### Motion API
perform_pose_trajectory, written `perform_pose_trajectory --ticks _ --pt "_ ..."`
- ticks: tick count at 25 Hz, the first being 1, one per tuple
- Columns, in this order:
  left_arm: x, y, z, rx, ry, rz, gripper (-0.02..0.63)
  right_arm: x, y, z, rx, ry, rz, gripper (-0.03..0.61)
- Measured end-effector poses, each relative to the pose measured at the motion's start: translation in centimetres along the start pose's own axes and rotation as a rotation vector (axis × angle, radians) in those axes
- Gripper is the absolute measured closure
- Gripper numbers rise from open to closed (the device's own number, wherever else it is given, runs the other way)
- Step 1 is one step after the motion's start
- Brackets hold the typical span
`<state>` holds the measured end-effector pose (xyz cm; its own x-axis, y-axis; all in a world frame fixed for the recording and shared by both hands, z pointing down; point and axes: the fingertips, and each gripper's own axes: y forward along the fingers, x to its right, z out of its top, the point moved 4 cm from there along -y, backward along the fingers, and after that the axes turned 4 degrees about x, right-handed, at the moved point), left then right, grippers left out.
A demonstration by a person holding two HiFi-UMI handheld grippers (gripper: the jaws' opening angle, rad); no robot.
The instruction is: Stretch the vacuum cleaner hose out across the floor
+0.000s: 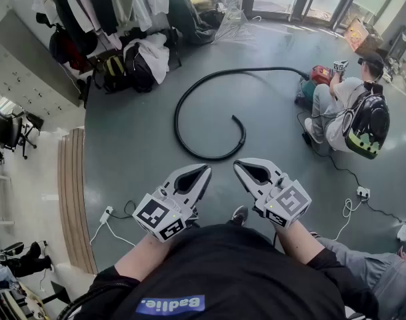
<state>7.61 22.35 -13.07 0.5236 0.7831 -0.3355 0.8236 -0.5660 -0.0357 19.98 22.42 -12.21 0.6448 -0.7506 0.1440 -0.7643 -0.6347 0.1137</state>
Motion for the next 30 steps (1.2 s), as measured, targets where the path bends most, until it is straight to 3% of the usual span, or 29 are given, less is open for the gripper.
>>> perform_pose_trajectory --ticks 11,18,30 --pt "1.0 0.8 -0.8 -0.023 0.005 -0.008 0.617 0.5 -1.4 -0.3 0.005 0.002 -0.001 0.581" --pt "1.6 2.4 -1.6 -0.058 0.008 -0.005 0.617 2.2 -3.0 -0.5 0.046 0.059 -0.003 0.583" --pt "4.4 8.4 -2.7 -0.084 0.036 -0.004 0.617 6.8 -7.6 -0.6 0.083 0.08 0.0 0.583"
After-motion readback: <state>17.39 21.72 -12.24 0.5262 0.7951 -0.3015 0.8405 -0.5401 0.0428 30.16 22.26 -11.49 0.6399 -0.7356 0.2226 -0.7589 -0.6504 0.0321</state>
